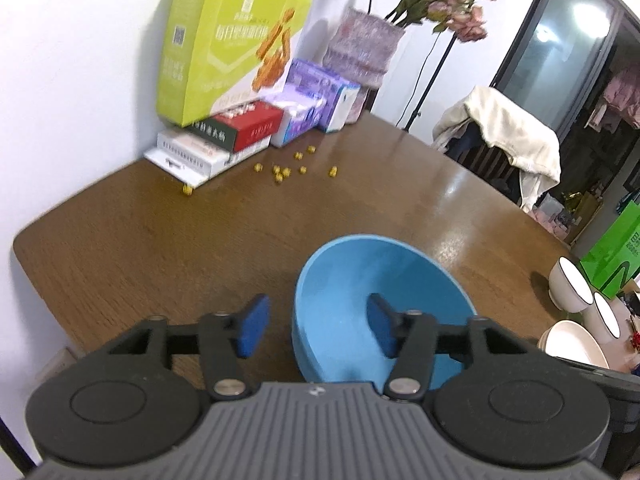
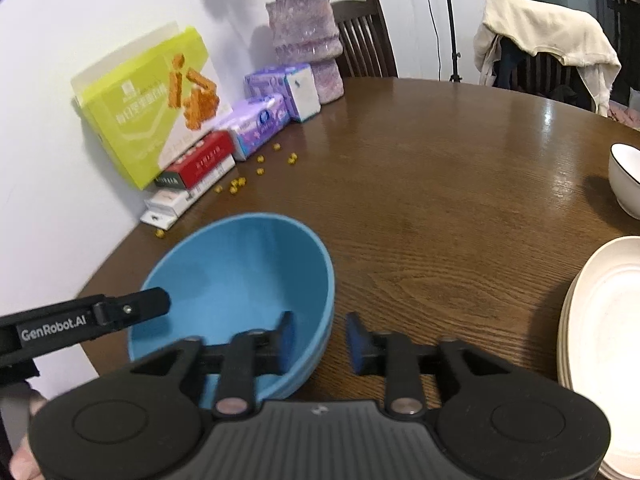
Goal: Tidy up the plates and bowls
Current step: 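Lower the blue bowl onto the table and open both tools, then withdraw both open tools and move them toward the two white bowls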
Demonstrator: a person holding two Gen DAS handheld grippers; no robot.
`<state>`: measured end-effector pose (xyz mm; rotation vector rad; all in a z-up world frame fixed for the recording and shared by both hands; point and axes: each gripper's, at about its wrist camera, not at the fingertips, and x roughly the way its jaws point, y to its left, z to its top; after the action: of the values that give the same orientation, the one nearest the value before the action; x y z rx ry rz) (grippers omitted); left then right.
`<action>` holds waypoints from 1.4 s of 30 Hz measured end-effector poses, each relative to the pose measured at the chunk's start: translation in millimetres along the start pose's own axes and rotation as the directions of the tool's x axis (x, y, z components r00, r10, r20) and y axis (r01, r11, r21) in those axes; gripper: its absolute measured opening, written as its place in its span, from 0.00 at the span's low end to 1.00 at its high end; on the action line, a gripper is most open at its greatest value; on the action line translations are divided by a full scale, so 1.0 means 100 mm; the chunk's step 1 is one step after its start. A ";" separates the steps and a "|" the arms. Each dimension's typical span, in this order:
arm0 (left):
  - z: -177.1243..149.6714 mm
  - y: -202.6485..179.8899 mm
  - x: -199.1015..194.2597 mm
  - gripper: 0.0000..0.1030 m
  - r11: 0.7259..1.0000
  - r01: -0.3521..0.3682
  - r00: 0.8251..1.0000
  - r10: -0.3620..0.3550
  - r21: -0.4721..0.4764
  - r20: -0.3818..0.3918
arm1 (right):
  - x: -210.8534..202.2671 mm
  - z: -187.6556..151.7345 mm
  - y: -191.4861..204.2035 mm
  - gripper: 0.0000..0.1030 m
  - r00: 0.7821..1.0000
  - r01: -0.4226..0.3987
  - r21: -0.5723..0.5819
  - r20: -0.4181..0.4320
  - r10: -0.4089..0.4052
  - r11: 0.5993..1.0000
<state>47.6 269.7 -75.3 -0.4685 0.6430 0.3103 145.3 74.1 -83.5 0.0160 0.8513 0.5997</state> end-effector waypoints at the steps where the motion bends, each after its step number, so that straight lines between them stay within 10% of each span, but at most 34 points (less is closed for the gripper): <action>1: 0.00 -0.02 -0.02 0.66 1.000 0.004 1.000 -0.004 0.007 0.011 | -0.03 0.00 -0.01 0.47 1.000 -0.003 0.001 0.013 0.003 1.000; 7: -0.04 -0.20 -0.20 0.99 0.997 0.033 0.994 -0.040 0.063 0.106 | -0.30 -0.03 -0.17 0.83 0.993 -0.015 0.014 0.121 0.013 1.000; 14: -0.18 -0.51 -0.37 1.00 0.988 0.072 0.977 -0.097 0.134 0.192 | -0.70 -0.21 -0.48 1.00 0.957 0.023 -0.002 0.288 -0.021 1.000; 42: -0.93 -1.96 -0.45 1.00 0.893 0.235 0.935 -0.315 0.383 0.162 | -1.93 -1.28 -1.99 1.00 0.827 0.217 0.218 0.476 -0.298 0.952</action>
<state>49.0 50.0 -49.4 -0.1650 0.3951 -0.0317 54.2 -217.4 -82.7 0.1901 0.3722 0.2472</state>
